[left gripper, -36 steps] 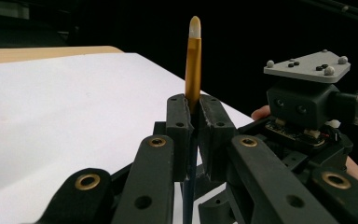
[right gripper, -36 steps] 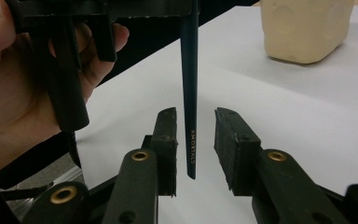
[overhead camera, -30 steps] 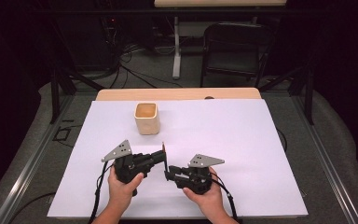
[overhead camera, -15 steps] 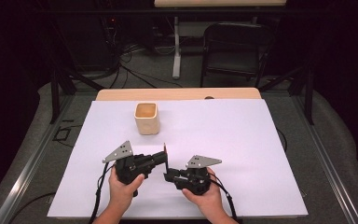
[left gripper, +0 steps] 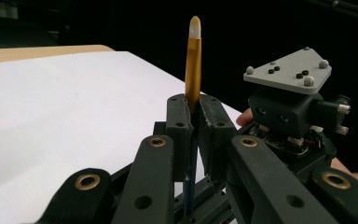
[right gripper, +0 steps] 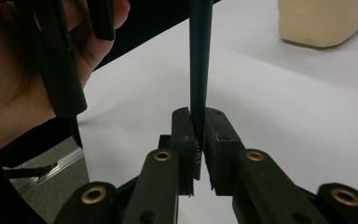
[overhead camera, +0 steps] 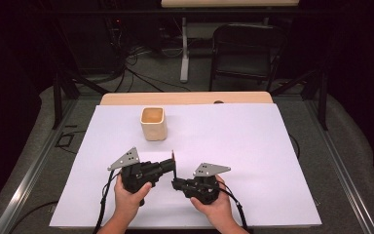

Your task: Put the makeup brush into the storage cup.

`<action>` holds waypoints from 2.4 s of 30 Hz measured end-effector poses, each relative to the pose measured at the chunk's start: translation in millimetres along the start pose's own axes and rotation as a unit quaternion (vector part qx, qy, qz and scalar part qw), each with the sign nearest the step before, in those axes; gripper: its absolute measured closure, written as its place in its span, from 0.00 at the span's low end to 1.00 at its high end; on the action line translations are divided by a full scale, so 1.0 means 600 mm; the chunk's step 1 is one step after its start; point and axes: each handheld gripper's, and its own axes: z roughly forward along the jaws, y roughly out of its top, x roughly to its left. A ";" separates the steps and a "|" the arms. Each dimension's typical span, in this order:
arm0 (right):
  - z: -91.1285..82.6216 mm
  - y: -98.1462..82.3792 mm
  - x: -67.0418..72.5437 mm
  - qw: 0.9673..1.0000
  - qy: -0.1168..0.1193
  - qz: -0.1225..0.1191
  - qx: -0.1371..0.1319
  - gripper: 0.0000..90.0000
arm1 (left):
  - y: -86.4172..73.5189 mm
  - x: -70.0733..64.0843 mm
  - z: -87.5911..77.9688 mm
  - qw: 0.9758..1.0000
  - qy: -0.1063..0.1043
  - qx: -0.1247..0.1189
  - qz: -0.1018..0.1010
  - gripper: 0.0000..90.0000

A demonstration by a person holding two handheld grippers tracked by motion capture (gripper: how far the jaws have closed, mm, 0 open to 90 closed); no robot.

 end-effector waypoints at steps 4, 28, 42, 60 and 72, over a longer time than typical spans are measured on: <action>-0.001 0.000 0.000 1.000 0.000 -0.002 0.003 0.94 | 0.000 0.000 0.000 1.000 -0.002 0.001 0.000 0.93; -0.003 0.000 0.003 1.000 0.001 -0.014 0.003 0.94 | 0.000 0.002 -0.001 1.000 -0.021 0.003 0.003 0.89; -0.008 0.001 0.012 0.999 -0.009 -0.038 0.005 0.94 | 0.001 -0.005 -0.002 0.999 -0.021 0.018 0.018 0.76; -0.007 -0.002 0.018 0.998 -0.019 -0.062 0.018 0.94 | 0.003 -0.007 -0.005 0.999 -0.017 0.020 0.024 0.81; -0.005 -0.003 0.020 0.997 -0.021 -0.068 0.024 0.94 | 0.004 -0.008 -0.005 0.999 -0.013 0.022 0.021 0.84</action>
